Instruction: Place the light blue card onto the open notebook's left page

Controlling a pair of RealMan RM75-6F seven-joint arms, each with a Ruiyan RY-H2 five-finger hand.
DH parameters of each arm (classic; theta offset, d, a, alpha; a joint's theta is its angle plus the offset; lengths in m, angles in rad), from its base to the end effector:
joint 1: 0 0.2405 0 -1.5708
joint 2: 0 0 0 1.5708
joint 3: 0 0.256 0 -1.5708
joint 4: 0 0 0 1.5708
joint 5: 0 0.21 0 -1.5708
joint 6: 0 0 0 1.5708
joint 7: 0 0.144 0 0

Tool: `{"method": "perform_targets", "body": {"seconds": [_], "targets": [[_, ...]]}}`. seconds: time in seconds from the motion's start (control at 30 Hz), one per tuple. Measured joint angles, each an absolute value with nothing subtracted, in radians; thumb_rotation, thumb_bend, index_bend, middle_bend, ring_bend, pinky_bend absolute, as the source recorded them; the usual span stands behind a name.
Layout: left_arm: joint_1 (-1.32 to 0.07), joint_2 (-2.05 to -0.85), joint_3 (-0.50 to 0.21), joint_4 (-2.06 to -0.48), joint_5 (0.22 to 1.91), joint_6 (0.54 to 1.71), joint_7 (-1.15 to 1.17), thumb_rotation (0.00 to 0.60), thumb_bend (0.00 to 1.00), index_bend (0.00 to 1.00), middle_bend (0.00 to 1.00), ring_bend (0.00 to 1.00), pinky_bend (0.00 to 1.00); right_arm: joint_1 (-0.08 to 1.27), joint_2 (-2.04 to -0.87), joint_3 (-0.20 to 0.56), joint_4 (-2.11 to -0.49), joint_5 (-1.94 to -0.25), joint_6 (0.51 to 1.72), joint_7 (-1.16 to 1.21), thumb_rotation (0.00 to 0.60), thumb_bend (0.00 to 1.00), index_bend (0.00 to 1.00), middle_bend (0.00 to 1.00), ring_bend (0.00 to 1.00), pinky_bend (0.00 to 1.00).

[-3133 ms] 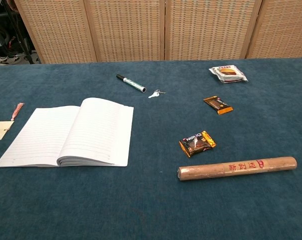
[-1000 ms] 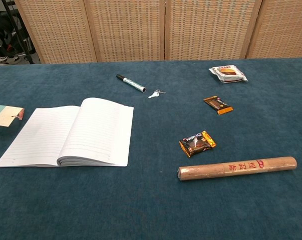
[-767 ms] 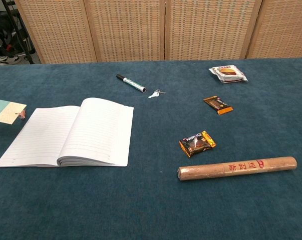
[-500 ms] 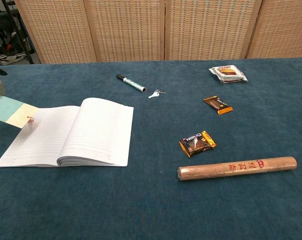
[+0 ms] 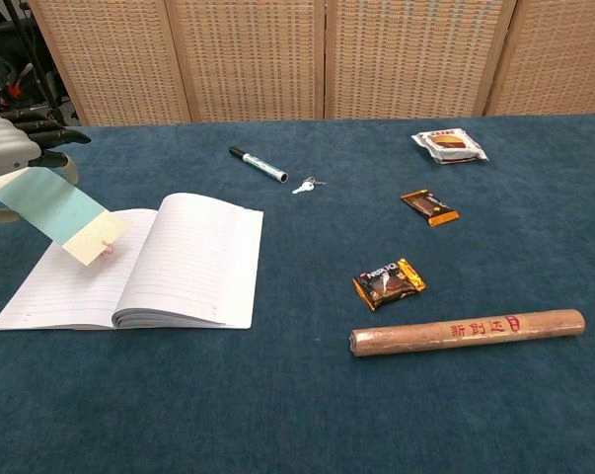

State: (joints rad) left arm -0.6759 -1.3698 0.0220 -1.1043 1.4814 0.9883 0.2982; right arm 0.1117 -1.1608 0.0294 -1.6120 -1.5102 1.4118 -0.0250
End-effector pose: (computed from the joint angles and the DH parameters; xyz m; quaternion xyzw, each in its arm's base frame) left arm -0.2709 0.3636 0.0686 -0.8277 -0.1295 -0.2001 0.5080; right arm -0.3064 -0.1840 0.1324 0.6186 -0.4087 0.3754 0.5562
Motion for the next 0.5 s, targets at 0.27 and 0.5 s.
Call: {"method": "perform_targets", "body": {"seconds": [0.27,0.5], "targets": [[-0.689,-1.421,0.084,-0.930,1.654,1.099,0.098,0.600,0.26,0.31,0.00,0.00,0.00,0.113,-1.163,0.031,-1.610,-1.504,1.407,-0.030,0.600,0.16,0.00,0.00,0.00,0.00],[-0.685,-1.455,0.123,-0.804,1.719,1.168,0.001,0.600,0.26,0.31,0.00,0.00,0.00,0.114,-1.170,0.033,-1.611,-1.497,1.403,-0.051,0.600,0.16,0.00,0.00,0.00,0.00]]}}
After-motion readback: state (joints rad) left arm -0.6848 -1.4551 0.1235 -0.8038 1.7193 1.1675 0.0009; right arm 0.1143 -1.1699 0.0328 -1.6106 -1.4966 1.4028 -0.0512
